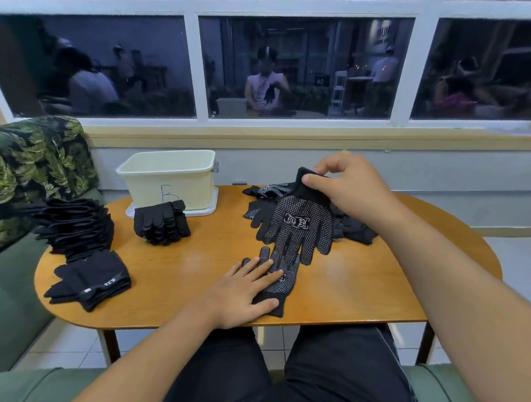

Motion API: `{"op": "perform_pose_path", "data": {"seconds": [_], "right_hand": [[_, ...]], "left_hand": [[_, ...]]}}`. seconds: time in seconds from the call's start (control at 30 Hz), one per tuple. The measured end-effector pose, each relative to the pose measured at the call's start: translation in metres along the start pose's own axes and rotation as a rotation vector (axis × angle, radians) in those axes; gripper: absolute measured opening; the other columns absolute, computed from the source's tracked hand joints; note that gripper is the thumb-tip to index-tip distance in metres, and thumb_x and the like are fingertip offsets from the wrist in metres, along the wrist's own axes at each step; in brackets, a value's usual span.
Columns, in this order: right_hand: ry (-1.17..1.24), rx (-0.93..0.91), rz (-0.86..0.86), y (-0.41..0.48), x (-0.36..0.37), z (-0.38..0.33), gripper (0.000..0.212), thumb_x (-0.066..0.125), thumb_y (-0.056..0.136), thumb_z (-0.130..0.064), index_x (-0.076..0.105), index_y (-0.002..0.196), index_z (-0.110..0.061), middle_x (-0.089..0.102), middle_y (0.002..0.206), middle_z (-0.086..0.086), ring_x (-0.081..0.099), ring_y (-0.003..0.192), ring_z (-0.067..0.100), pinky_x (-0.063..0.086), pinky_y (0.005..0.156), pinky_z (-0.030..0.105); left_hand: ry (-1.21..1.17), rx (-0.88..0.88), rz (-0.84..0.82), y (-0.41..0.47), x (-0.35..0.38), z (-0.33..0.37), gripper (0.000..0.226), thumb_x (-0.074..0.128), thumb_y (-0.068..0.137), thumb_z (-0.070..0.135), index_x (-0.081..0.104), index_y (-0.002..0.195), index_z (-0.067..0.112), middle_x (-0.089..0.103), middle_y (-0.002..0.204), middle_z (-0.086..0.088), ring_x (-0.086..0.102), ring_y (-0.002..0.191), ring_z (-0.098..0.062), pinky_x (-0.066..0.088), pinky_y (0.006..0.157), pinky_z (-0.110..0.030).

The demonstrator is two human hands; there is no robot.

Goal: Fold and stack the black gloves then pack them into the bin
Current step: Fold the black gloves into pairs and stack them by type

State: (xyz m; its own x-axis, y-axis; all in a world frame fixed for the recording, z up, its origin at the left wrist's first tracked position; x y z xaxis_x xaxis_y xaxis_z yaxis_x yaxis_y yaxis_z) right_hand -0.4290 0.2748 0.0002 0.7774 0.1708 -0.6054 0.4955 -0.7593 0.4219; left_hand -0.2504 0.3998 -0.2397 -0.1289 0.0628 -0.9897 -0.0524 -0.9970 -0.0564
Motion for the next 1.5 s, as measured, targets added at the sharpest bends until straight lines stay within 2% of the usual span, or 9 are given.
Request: {"op": "perform_pose_path", "data": {"seconds": [0.1, 0.17, 0.27, 0.4, 0.57, 0.73, 1.13, 1.37, 1.5], "right_hand": [[0.086, 0.050, -0.060, 0.005, 0.008, 0.008, 0.022, 0.078, 0.095, -0.038, 0.071, 0.084, -0.021, 0.078, 0.084, 0.001, 0.066, 0.067, 0.017, 0.050, 0.062, 0.032], [0.118, 0.054, -0.045, 0.008, 0.008, 0.017, 0.013, 0.077, 0.097, -0.031, 0.072, 0.089, -0.023, 0.079, 0.088, 0.007, 0.073, 0.068, 0.024, 0.060, 0.056, 0.042], [0.049, 0.073, -0.035, 0.017, 0.010, 0.048, 0.004, 0.073, 0.101, -0.026, 0.074, 0.098, -0.024, 0.077, 0.099, 0.004, 0.074, 0.083, 0.028, 0.061, 0.067, 0.043], [-0.286, 0.161, -0.154, 0.022, 0.017, 0.124, 0.016, 0.070, 0.103, -0.025, 0.075, 0.116, -0.016, 0.075, 0.115, 0.006, 0.063, 0.097, 0.023, 0.043, 0.079, 0.031], [-0.635, 0.357, -0.257, 0.004, 0.018, 0.197, 0.029, 0.061, 0.103, -0.024, 0.067, 0.132, -0.028, 0.069, 0.133, 0.006, 0.065, 0.118, 0.031, 0.055, 0.091, 0.038], [-0.445, 0.272, -0.271, 0.013, 0.046, 0.186, 0.029, 0.061, 0.104, -0.015, 0.073, 0.128, -0.024, 0.071, 0.134, 0.000, 0.066, 0.123, 0.024, 0.051, 0.096, 0.033], [-0.414, 0.278, -0.114, 0.037, 0.096, 0.185, 0.014, 0.068, 0.100, -0.045, 0.077, 0.099, -0.033, 0.076, 0.098, -0.006, 0.069, 0.098, 0.024, 0.057, 0.089, 0.042], [0.032, 0.361, 0.113, 0.067, 0.057, 0.167, 0.021, 0.069, 0.098, -0.035, 0.073, 0.084, -0.020, 0.075, 0.090, -0.005, 0.067, 0.090, 0.023, 0.053, 0.080, 0.035], [0.291, 0.384, 0.131, 0.083, 0.029, 0.139, 0.019, 0.061, 0.090, -0.033, 0.066, 0.083, -0.016, 0.064, 0.082, 0.001, 0.064, 0.085, 0.030, 0.057, 0.083, 0.047]], "left_hand": [[0.000, -0.024, 0.004, 0.000, -0.002, 0.000, 0.070, 0.021, 0.102, 0.079, -0.001, 0.164, 0.057, -0.009, 0.177, 0.014, -0.017, 0.162, -0.010, -0.005, 0.133, -0.045], [-0.004, -0.035, 0.012, -0.001, -0.003, 0.001, 0.070, 0.022, 0.101, 0.080, 0.000, 0.164, 0.057, -0.007, 0.177, 0.013, -0.014, 0.163, -0.011, -0.004, 0.133, -0.044], [-0.009, -0.045, 0.023, -0.001, -0.003, 0.000, 0.071, 0.021, 0.100, 0.082, 0.002, 0.164, 0.058, -0.004, 0.178, 0.013, -0.011, 0.163, -0.011, -0.003, 0.133, -0.045], [-0.026, -0.086, 0.041, 0.000, -0.003, -0.004, 0.073, 0.021, 0.098, 0.085, 0.005, 0.164, 0.058, -0.003, 0.178, 0.014, -0.011, 0.163, -0.010, -0.002, 0.133, -0.047], [-0.045, -0.117, 0.059, 0.001, -0.004, -0.007, 0.074, 0.022, 0.098, 0.085, 0.007, 0.165, 0.056, -0.002, 0.178, 0.013, -0.012, 0.163, -0.010, -0.003, 0.133, -0.047], [-0.042, -0.114, 0.071, 0.002, -0.003, -0.008, 0.074, 0.022, 0.098, 0.085, 0.008, 0.165, 0.056, 0.000, 0.178, 0.015, -0.010, 0.162, -0.007, -0.002, 0.133, -0.046], [-0.060, -0.115, 0.092, -0.001, -0.006, -0.008, 0.073, 0.025, 0.098, 0.084, 0.013, 0.165, 0.056, 0.004, 0.177, 0.017, -0.005, 0.162, -0.005, -0.002, 0.133, -0.043], [-0.068, -0.108, 0.096, 0.000, -0.005, -0.008, 0.073, 0.026, 0.098, 0.084, 0.014, 0.164, 0.056, 0.004, 0.177, 0.017, -0.005, 0.162, -0.004, 0.000, 0.133, -0.044], [-0.076, -0.110, 0.092, -0.002, -0.008, -0.006, 0.073, 0.026, 0.098, 0.083, 0.015, 0.165, 0.055, 0.004, 0.177, 0.017, -0.005, 0.162, -0.004, -0.001, 0.133, -0.044]]}}
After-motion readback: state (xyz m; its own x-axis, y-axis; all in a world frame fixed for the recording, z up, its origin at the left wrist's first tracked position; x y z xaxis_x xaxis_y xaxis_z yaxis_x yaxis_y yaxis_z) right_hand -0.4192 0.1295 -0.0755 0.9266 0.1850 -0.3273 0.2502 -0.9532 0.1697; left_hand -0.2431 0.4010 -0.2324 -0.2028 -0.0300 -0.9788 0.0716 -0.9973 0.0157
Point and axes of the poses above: each hand's wrist, its own y-axis towards the middle knuckle, its own x-axis out of the palm, z = x × y, the point moved 7 cm from there along y, towards the middle knuckle
